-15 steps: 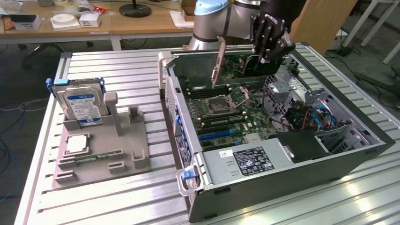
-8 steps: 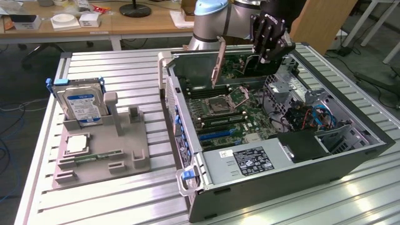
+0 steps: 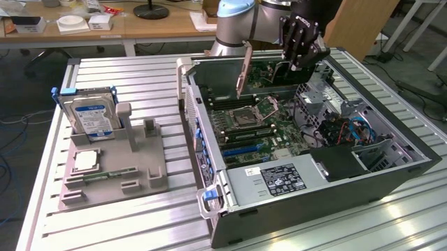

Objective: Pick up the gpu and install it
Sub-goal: 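Insert the gpu into the slot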

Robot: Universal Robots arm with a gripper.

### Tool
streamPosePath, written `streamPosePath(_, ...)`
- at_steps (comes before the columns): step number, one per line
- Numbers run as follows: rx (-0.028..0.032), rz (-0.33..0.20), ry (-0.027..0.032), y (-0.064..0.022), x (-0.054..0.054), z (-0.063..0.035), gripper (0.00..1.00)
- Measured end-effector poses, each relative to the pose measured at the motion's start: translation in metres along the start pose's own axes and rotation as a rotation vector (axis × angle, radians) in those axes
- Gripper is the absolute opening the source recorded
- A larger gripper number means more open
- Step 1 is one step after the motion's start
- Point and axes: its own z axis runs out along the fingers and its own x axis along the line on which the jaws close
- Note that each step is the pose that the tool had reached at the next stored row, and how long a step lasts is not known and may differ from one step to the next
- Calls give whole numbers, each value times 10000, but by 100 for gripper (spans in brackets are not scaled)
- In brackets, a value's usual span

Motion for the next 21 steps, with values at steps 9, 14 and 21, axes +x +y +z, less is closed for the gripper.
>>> streamPosePath(9,-1,-86,-43,-6,16,63,27)
streamPosePath(14,26,-86,-40,-2,20,81,27)
streamPosePath(21,157,39,-37,103,19,193,27)
